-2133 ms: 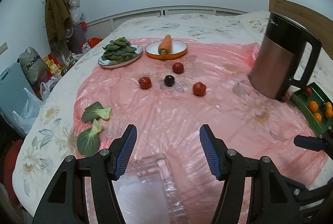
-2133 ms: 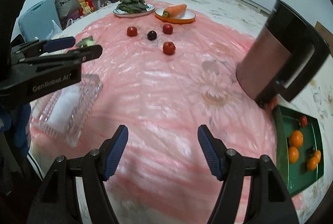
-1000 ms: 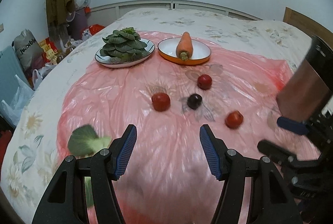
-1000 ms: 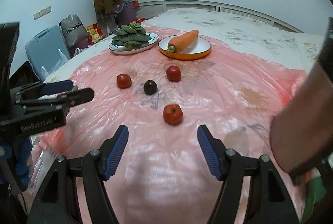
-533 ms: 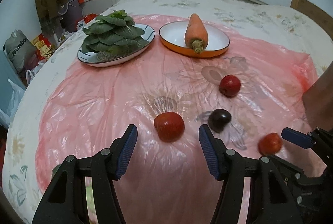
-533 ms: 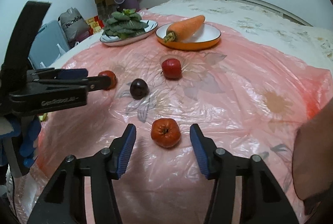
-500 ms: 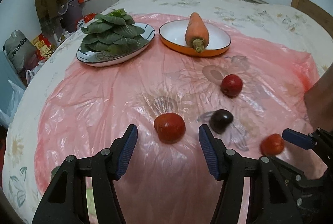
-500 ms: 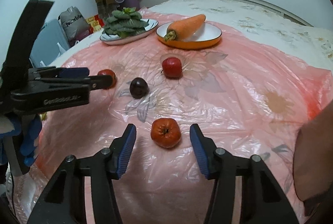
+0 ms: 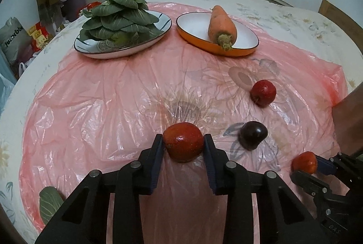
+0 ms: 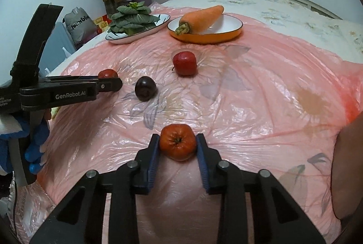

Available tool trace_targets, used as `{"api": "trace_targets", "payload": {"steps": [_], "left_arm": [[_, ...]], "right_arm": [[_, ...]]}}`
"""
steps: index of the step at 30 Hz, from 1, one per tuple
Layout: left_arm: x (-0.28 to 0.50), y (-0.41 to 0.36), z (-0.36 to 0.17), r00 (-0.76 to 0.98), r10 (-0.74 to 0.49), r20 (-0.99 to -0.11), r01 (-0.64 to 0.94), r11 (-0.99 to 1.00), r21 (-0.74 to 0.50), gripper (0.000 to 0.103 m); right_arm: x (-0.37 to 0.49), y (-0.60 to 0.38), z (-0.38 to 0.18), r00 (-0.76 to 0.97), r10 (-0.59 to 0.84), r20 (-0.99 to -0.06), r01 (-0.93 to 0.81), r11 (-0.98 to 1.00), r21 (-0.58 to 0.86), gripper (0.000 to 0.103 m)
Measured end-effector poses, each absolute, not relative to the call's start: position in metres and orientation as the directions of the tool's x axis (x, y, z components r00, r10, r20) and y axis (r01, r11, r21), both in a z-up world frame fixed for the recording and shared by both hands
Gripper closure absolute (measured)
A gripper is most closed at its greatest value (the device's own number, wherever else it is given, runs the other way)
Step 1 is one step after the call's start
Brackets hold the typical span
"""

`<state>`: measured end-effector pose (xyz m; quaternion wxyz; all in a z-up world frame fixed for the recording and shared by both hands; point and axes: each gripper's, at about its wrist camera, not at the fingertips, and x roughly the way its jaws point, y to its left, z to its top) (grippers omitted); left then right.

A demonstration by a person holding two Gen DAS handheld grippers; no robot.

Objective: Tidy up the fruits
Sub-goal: 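Grasp a red apple with the left gripper while the right gripper grasps a red tomato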

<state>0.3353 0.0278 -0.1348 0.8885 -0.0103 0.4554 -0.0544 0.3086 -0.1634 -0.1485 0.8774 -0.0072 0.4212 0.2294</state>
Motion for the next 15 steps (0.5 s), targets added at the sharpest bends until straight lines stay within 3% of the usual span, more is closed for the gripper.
{"api": "trace_targets", "payload": {"steps": [15], "left_arm": [[0.318, 0.038, -0.107, 0.617, -0.096, -0.781, 0.068, 0.995, -0.069, 0.073]], "right_arm": [[0.292, -0.177, -0.126, 0.577, 0.423, -0.698, -0.388, 0.895, 0.221, 0.075]]}}
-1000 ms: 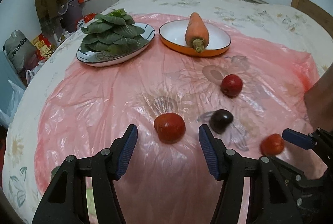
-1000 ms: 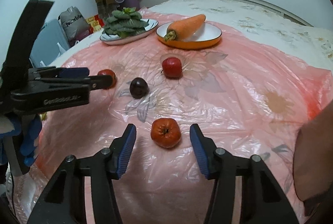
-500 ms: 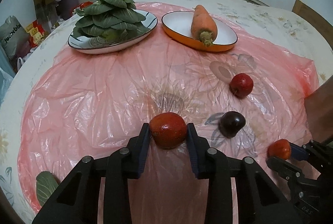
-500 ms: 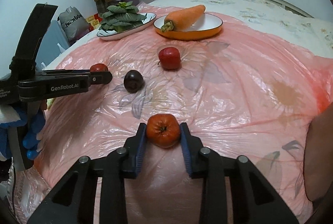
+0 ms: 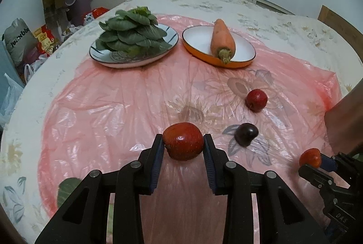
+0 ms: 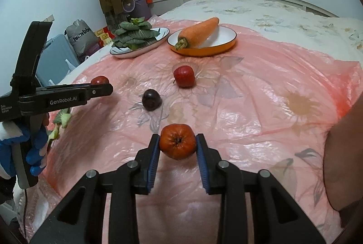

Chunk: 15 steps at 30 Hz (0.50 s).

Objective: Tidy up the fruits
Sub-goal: 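Grasp a red apple with the left gripper while the right gripper grasps a red tomato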

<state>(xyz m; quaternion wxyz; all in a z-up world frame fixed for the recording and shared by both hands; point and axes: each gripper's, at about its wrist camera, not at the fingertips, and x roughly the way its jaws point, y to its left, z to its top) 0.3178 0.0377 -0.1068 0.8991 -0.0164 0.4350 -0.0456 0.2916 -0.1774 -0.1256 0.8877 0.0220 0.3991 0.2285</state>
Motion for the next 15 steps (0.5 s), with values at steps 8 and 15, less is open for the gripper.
{"api": "trace_targets", "payload": {"steps": [8, 15], "left_arm": [[0.286, 0.031, -0.079, 0.642, -0.083, -0.762, 0.087, 0.996, -0.035, 0.073], [0.241, 0.005, -0.054, 0.669, -0.125, -0.733, 0.149, 0.988, -0.032, 0.073]], "right_arm": [[0.262, -0.188, -0.102, 0.6, 0.422, -0.68, -0.366, 0.9, 0.236, 0.075], [0.212, -0.21, -0.084, 0.626, 0.41, -0.664, -0.336, 0.909, 0.244, 0.075]]}}
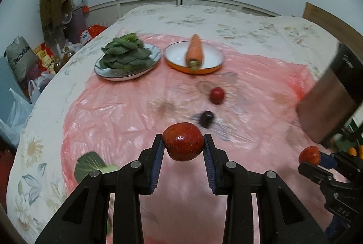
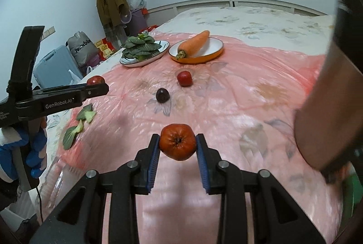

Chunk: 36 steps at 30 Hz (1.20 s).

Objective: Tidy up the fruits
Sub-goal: 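Grasp a red apple with the left gripper while the right gripper grasps a red tomato, then carry the held apple and tomato past the kettle to above the green tray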

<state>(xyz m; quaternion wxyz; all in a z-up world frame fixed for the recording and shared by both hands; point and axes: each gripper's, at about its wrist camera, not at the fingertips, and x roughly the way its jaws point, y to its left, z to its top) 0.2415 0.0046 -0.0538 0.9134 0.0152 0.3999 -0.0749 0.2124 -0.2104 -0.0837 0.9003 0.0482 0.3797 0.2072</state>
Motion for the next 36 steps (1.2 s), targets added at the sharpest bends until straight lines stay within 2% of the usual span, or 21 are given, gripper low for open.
{"api": "trace_targets", "payload": {"steps": [10, 18, 26, 36], "left_arm": [[0.181, -0.068, -0.041, 0.652, -0.215, -0.727, 0.278, 0.96, -0.035, 0.073], [0.14, -0.154, -0.035, 0.596, -0.339, -0.728, 0.431, 0.9, -0.067, 0.073], [0.111, -0.254, -0.04, 0.521, -0.444, -0.729, 0.563, 0.821, -0.098, 0.073], [0.081, -0.362, -0.06, 0.406, -0.509, -0.759, 0.718, 0.691, -0.08, 0.073]], "right_arm": [[0.142, -0.279, -0.077, 0.66, 0.328, -0.676, -0.23, 0.945, 0.234, 0.075], [0.095, -0.37, -0.077, 0.708, 0.172, -0.685, -0.045, 0.979, 0.2, 0.075], [0.067, -0.46, -0.097, 0.704, -0.042, -0.709, 0.174, 0.978, 0.115, 0.075], [0.047, -0.535, -0.125, 0.649, -0.143, -0.747, 0.309, 0.947, 0.087, 0.075]]}}
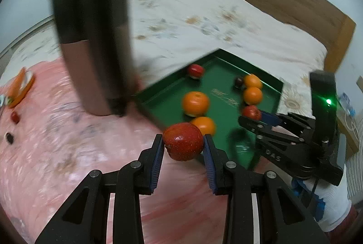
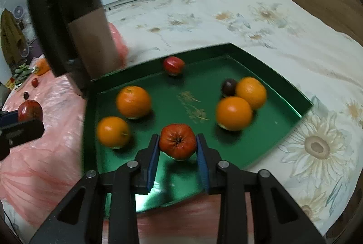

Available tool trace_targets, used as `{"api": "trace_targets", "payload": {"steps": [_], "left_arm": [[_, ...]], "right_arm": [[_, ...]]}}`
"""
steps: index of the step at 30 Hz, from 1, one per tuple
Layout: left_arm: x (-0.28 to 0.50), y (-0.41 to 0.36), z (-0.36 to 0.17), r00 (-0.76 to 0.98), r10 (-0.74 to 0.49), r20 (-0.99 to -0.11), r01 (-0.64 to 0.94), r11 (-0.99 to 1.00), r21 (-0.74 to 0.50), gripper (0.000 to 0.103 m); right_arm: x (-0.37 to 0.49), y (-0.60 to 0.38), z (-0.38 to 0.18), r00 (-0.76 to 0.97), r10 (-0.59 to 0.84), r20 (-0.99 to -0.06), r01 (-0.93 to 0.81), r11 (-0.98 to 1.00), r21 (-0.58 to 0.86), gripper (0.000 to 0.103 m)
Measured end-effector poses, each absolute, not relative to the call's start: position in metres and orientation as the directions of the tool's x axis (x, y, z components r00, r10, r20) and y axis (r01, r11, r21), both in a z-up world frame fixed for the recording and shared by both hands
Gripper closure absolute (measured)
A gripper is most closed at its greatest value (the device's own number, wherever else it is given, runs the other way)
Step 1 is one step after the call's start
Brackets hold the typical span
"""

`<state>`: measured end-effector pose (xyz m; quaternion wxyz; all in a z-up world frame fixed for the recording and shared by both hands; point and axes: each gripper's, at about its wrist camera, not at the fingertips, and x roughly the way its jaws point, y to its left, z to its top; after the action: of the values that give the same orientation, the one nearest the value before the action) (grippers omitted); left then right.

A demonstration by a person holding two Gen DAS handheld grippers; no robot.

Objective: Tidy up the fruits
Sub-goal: 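Carry the held apple and tomato past the kettle to above the green tray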

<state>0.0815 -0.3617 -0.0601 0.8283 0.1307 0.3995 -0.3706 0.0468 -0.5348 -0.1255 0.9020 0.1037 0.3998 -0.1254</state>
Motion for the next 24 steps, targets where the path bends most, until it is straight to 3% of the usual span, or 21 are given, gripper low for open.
{"api": "trace_targets", "payload": {"steps": [10, 24], "left_arm": [[0.068, -0.416, -0.091, 0.359, -0.48, -0.801, 0.769, 0.638, -0.038, 0.073], [0.062, -0.423, -0.105, 0.395, -0.44, -0.807, 0.785, 0.617, 0.048, 0.073]], "right_arm": [[0.049, -0.549, -0.133, 0.631, -0.184, -0.753, 0.314, 0.949, 0.031, 0.075], [0.053, -0.547, -0.134, 0.606, -0.209, -0.767, 0.318, 0.948, -0.007, 0.073]]}}
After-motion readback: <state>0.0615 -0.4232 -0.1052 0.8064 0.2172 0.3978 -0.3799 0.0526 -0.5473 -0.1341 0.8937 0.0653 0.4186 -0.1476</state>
